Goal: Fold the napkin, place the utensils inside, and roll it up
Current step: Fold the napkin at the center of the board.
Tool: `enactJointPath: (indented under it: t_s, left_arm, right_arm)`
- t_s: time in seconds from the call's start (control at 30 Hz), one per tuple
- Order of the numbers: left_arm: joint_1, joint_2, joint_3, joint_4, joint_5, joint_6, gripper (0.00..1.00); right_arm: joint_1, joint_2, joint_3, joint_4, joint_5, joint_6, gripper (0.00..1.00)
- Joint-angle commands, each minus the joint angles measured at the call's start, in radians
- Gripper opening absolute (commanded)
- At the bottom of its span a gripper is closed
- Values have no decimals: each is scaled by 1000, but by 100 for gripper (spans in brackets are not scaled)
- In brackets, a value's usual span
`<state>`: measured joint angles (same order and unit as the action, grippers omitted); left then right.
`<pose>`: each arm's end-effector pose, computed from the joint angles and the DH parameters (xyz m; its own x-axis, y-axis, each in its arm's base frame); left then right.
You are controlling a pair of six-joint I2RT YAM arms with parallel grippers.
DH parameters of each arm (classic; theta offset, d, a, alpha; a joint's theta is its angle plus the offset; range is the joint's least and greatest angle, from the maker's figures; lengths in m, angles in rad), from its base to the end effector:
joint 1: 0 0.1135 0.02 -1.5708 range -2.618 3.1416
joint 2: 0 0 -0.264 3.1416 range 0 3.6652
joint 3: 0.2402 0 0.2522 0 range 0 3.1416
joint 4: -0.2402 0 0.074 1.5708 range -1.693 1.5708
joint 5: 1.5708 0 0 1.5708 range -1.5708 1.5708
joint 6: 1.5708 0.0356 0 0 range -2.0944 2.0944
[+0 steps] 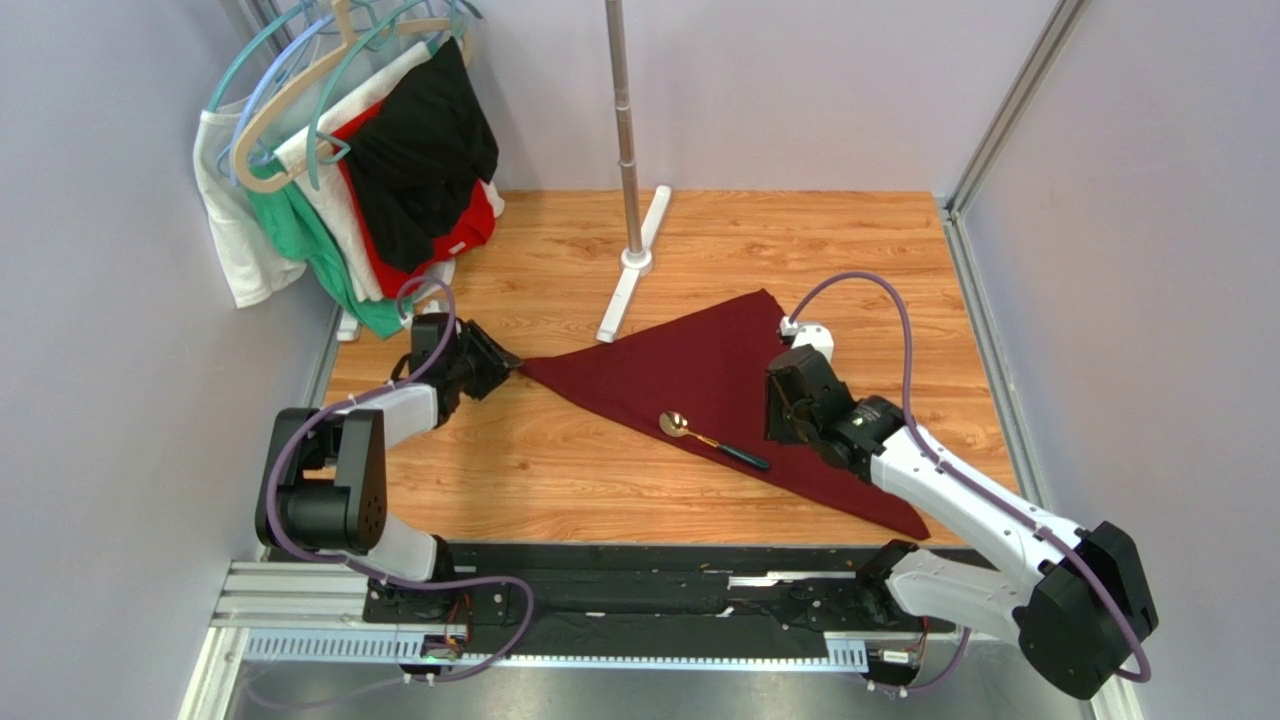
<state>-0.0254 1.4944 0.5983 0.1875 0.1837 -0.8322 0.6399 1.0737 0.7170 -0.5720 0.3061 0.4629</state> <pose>0.2822 -0.0137 0.1520 -0.5590 -0.7130 -0.4233 -0.3709 0.6716 -0.6415 0.1743 0.1163 0.2298 -0.7644 -0.0382 -0.6436 -0.0930 0.9943 0.0515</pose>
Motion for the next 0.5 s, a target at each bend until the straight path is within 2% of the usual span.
enactJointPath:
  t_s: [0.0, 0.3, 0.47]
  left_arm:
    - [7, -7, 44, -42, -16, 8, 47]
    - [7, 47, 123, -126, -46, 47, 47]
    - [7, 78, 169, -184, -44, 76, 43]
  right_arm:
    - [0, -26, -5, 18, 24, 0, 36]
    - [-2, -46, -4, 15, 30, 0, 36]
    - [0, -54, -7, 11, 42, -6, 36]
